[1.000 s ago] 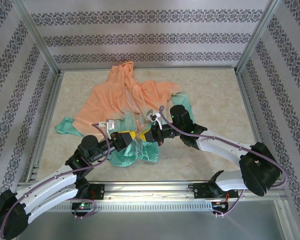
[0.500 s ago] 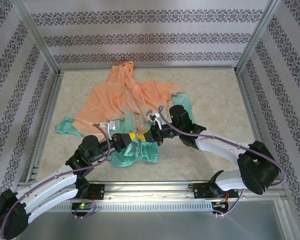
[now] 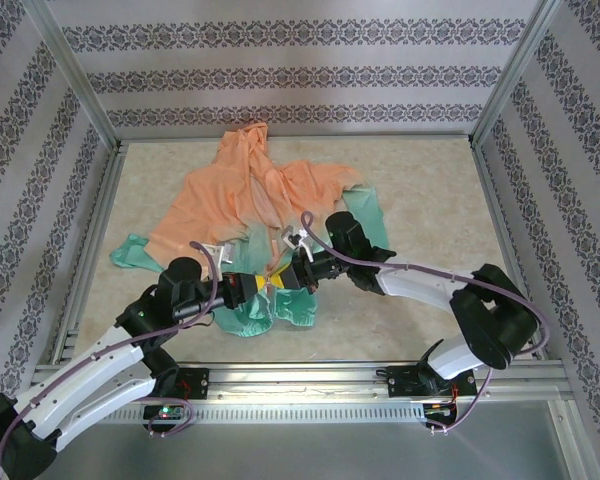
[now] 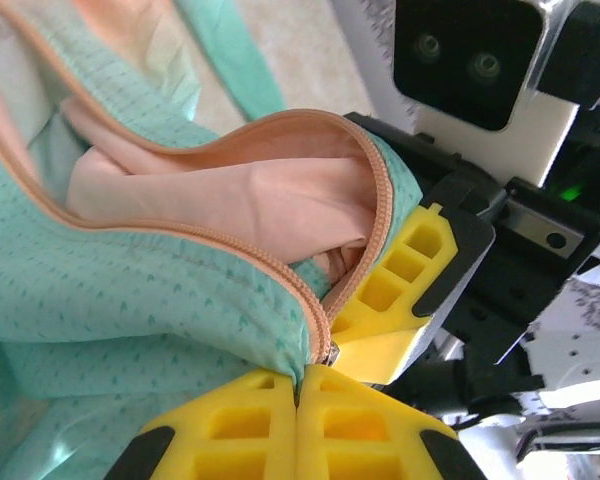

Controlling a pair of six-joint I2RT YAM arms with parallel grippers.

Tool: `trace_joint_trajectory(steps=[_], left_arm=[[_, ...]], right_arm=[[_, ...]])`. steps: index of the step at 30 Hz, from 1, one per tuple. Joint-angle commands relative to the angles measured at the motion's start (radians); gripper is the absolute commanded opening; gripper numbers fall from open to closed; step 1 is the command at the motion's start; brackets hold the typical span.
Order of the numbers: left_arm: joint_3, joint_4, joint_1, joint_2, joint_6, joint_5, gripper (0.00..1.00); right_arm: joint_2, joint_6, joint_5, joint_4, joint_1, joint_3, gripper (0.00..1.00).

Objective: Zip up the jacket

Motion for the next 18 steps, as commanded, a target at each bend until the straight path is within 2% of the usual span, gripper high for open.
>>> trace_joint_trajectory(steps=[1, 7, 13, 18], left_arm=[[0.086, -0.337, 0.004, 0.029, 0.088, 0.056, 0.0], [0.203, -0.554, 0.008, 0.126, 0.106, 0.053, 0.0], [0.336, -0.708, 0.034, 0.192, 0.124, 0.063, 0.0], [0.447, -0.829, 0.057, 0.277, 0.15, 0.094, 0.0]], right_arm=[[0.036, 0.008, 0.031, 0.09, -0.037, 0.034, 0.02], [0.095, 0.005, 0.009, 0.12, -0.06, 0.051, 0.36], [0.016, -0.072, 0.051, 0.059, -0.075, 0.005, 0.47], [-0.119, -0.153, 0.17, -0.019, -0.078, -0.063, 0.53]])
